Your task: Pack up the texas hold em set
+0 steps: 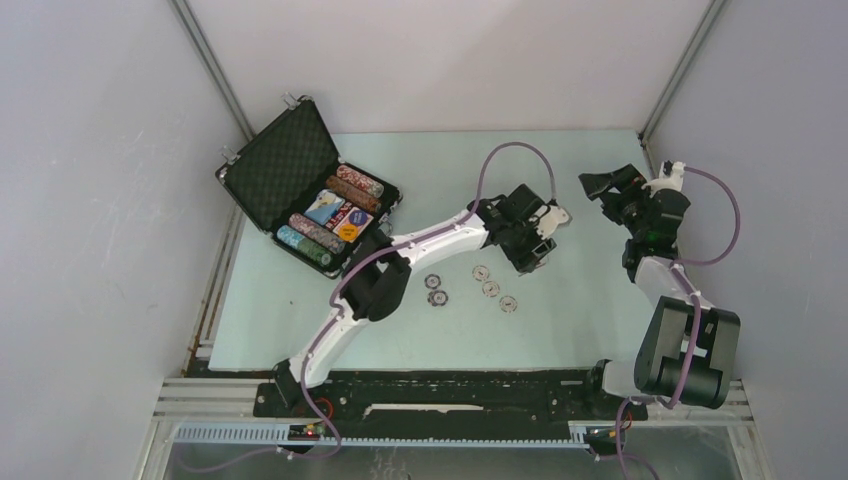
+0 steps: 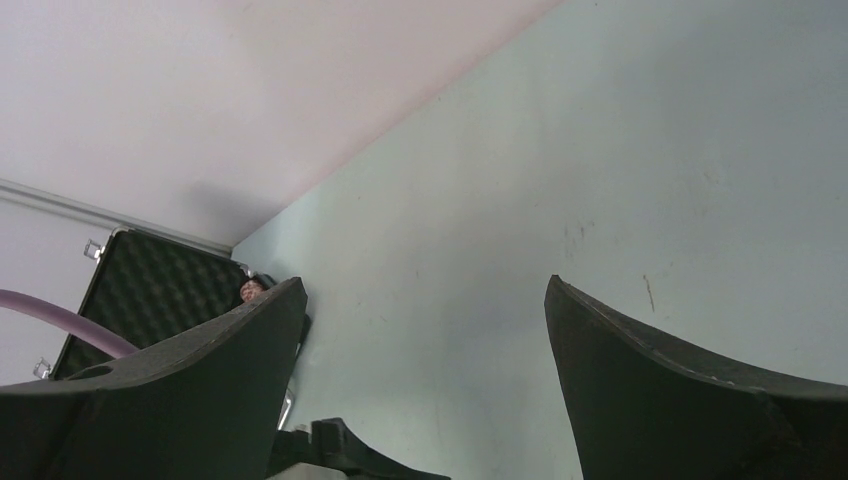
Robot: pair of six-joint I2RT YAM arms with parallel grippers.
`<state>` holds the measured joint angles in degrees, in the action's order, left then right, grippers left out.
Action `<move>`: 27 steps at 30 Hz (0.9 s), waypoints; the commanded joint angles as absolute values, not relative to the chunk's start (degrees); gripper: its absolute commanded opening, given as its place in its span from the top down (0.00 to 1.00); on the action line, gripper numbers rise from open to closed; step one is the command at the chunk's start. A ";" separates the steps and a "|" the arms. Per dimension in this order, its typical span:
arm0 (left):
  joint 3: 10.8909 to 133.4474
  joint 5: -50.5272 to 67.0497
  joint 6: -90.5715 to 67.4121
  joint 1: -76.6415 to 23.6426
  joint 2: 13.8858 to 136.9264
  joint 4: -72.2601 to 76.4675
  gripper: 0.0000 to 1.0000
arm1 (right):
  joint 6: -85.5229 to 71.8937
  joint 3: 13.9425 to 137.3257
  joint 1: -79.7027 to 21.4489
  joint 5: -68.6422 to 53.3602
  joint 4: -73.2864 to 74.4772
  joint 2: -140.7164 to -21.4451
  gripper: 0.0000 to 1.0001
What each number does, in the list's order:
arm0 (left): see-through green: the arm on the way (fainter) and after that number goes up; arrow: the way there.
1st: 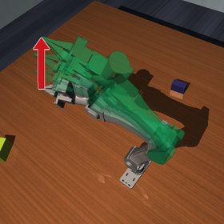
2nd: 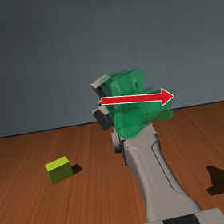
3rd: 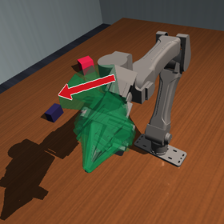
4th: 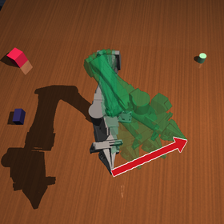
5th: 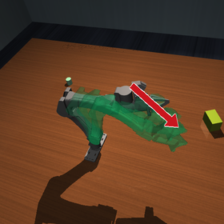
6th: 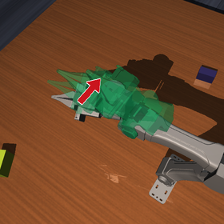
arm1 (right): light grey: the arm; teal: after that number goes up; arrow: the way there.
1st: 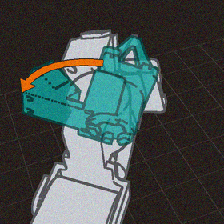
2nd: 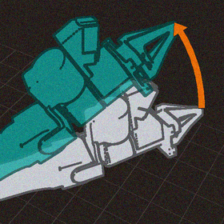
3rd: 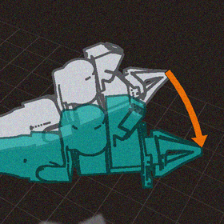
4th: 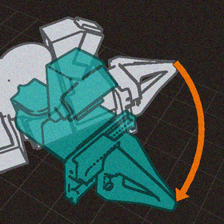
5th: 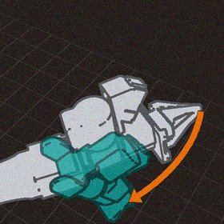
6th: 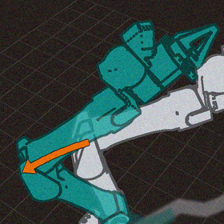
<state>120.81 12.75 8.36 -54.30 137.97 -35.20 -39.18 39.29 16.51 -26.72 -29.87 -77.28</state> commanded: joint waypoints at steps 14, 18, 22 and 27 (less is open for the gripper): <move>98.28 6.62 -1.54 -44.27 114.26 -35.24 0.42 | -40.89 39.29 15.54 -28.49 -35.71 -80.78 0.00; 91.50 3.71 -1.34 -39.66 108.41 -37.56 0.42 | -40.95 39.29 14.60 -28.34 -36.40 -81.40 0.01; 87.23 0.73 -0.94 -33.25 102.38 -40.32 0.41 | -41.54 39.63 13.30 -29.01 -37.97 -82.88 0.00; 84.56 -1.82 -2.50 -24.35 97.18 -40.42 0.41 | -41.48 40.73 12.16 -29.36 -38.40 -85.51 0.01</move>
<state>85.76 2.44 -0.64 -29.69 103.35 -40.29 -40.93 39.29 12.88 -28.62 -35.55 -83.83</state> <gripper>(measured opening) 0.602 0.993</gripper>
